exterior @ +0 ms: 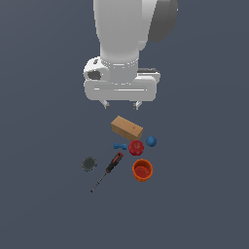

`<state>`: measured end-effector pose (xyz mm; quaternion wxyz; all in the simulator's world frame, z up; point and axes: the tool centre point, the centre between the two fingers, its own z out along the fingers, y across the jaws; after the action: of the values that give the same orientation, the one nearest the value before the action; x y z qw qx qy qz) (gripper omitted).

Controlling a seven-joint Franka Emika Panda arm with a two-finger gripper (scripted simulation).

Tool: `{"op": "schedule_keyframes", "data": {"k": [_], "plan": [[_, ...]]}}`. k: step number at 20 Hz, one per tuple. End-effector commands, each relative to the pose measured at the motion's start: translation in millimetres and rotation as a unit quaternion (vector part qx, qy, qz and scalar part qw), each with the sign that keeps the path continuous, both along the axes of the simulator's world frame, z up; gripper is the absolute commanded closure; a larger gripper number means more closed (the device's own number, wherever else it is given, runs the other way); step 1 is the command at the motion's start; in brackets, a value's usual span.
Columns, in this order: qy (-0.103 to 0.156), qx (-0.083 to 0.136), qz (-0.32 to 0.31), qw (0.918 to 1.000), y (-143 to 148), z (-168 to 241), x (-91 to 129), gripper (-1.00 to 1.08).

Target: Pick up a designated object from a clutter of objects.

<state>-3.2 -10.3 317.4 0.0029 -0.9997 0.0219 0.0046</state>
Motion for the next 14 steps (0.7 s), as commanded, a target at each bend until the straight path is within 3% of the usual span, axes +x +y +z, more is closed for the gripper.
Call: {"op": "schedule_keyframes", "data": {"k": [1, 9, 14], "plan": [[0.0, 0.0, 0.0, 1.0, 0.0, 0.0, 0.0, -0.92], [0.028, 0.006, 0.011, 0.9995, 4.9, -17.8, -9.3, -0.92], [0.028, 0.006, 0.009, 0.9996, 4.5, -18.3, -8.1, -0.92]]}}
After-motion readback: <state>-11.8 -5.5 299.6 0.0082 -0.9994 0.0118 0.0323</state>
